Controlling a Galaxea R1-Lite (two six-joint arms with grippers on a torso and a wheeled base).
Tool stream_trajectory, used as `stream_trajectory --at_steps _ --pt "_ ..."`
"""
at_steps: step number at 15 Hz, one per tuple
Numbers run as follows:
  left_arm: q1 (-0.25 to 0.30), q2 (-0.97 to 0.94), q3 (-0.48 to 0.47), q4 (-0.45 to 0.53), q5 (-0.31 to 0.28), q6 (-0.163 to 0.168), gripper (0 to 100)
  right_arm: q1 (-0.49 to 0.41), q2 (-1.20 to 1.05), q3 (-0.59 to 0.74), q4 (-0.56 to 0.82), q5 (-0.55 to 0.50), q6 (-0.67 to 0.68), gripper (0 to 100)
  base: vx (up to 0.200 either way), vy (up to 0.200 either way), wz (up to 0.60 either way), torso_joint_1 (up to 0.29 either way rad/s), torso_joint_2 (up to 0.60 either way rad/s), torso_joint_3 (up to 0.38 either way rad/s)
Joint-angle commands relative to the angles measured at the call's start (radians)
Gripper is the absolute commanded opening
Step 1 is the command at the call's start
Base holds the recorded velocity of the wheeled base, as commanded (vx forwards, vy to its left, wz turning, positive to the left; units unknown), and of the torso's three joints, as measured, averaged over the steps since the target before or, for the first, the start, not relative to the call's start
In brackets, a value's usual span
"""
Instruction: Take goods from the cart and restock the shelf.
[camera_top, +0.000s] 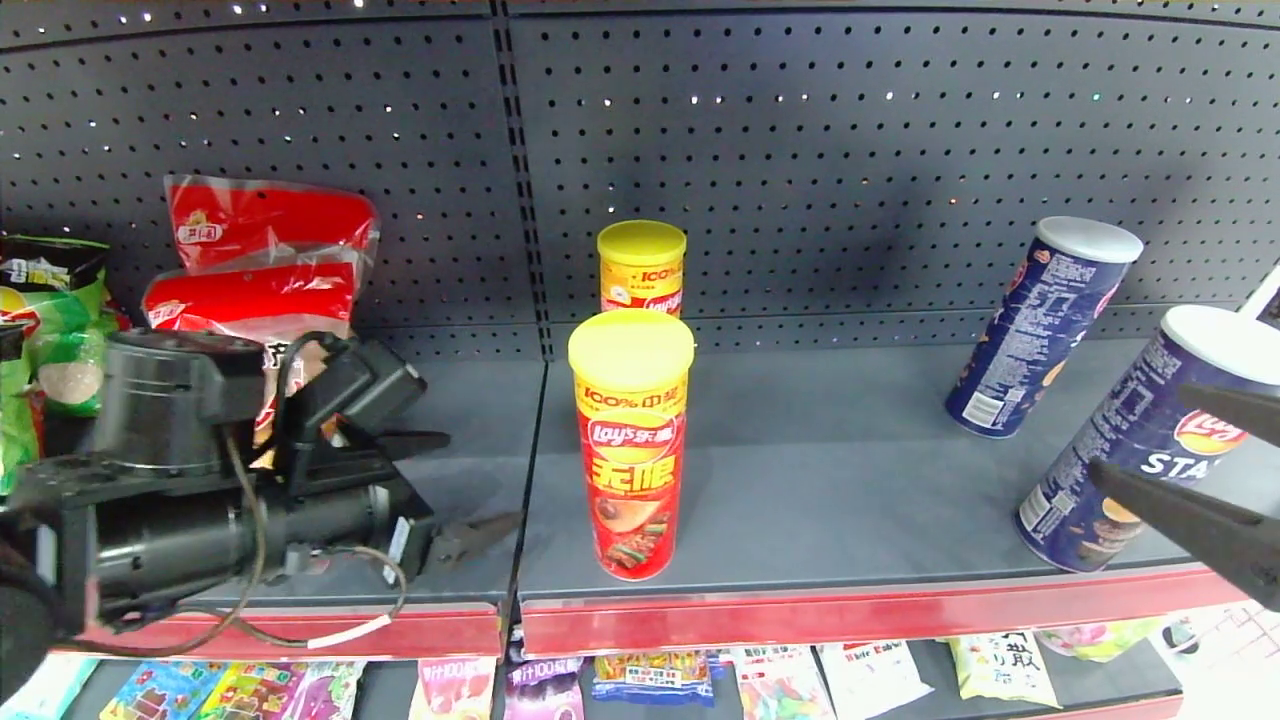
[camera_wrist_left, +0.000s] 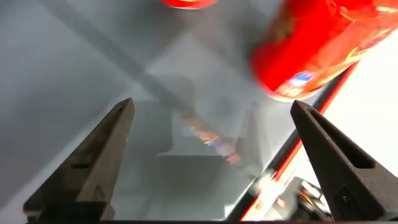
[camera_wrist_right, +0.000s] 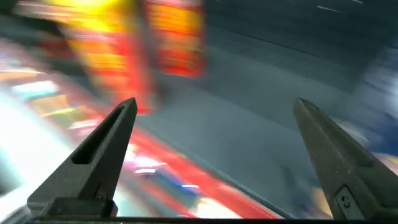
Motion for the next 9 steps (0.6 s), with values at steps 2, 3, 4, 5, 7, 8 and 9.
stream_trajectory --at_steps 2,3,4,5,7,8,9 --pt "0.075 -0.519 -0.014 0.393 0.320 -0.001 100 -0.172 -0.036 0.085 0.007 -0.104 -0.046 100 0.000 0.000 0.00 0.000 0.00 0.000" --pt "0.077 -0.648 -0.039 0.601 0.363 -0.002 100 -0.193 -0.071 0.110 0.016 -0.110 -0.055 100 0.000 0.000 0.00 0.000 0.00 0.000" --pt "0.077 -0.724 -0.051 0.719 0.364 -0.005 100 -0.210 -0.088 0.124 0.027 -0.110 -0.069 100 0.000 0.000 0.00 0.000 0.00 0.000" --pt "0.078 -0.879 -0.059 0.890 0.375 -0.025 100 -0.255 -0.123 0.141 0.046 -0.107 -0.095 100 0.000 0.000 0.00 0.000 0.00 0.000" --pt "0.152 -1.010 -0.060 0.988 0.436 -0.044 100 -0.285 -0.151 0.147 0.048 -0.112 -0.110 100 0.000 0.000 0.00 0.000 0.00 0.000" --pt "0.213 -1.019 -0.060 0.983 0.438 -0.090 100 -0.298 -0.174 0.147 0.051 -0.109 -0.123 100 0.000 0.000 0.00 0.000 0.00 0.000" --pt "0.239 -1.019 -0.063 0.985 0.438 -0.123 100 -0.312 -0.192 0.150 0.073 -0.107 -0.136 100 0.000 0.000 0.00 0.000 0.00 0.000"
